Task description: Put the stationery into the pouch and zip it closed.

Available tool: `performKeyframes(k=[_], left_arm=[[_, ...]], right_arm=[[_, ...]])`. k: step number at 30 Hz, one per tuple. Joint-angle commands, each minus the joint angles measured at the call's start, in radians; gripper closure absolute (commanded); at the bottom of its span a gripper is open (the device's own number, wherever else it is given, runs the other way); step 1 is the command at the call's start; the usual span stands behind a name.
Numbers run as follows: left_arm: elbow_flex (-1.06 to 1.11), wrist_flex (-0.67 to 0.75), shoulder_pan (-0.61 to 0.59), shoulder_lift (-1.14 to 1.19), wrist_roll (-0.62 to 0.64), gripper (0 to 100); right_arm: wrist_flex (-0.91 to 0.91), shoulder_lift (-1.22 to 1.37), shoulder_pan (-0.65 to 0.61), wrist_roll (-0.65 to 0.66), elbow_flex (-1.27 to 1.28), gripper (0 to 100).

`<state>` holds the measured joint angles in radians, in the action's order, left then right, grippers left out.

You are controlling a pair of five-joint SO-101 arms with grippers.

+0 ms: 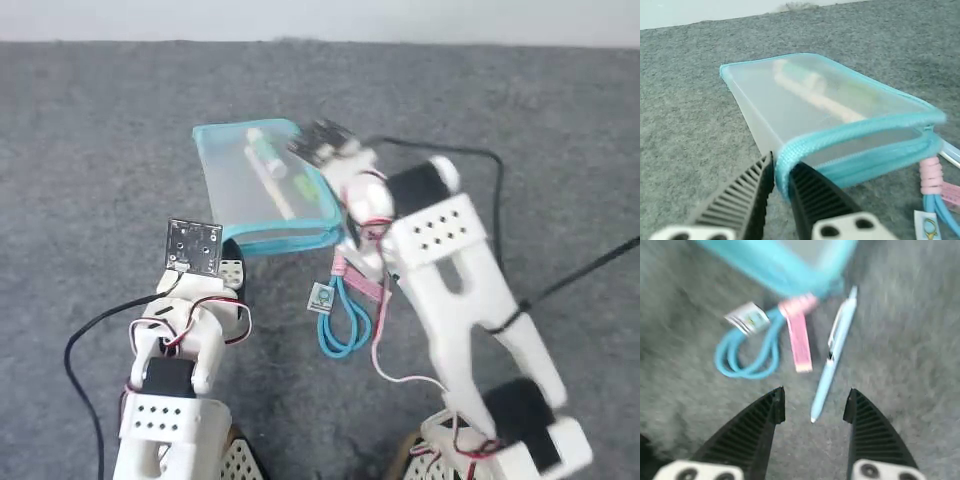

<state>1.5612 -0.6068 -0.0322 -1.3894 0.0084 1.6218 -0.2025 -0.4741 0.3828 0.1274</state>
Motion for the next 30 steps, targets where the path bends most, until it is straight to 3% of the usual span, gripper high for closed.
performKeyframes(k=[1,11,23,30], left_arm=[[-0.048,0.018,-0.006,0.014,0.017,99],[-0.048,0.017,-0.006,0.014,0.017,99],[-0.047,0.017,-0.006,0.014,0.017,99],[-0.047,0.015,-0.006,0.014,0.017,99]], right_arm=[[-0.137,-0.130,0.105,0.106,0.269,81.5],[-0.446,-0.159,0.274,0.264,0.641,81.5],[-0.661,-0.159,0.283,0.270,0.864,81.5],[-0.671,-0.159,0.282,0.269,0.891,81.7]])
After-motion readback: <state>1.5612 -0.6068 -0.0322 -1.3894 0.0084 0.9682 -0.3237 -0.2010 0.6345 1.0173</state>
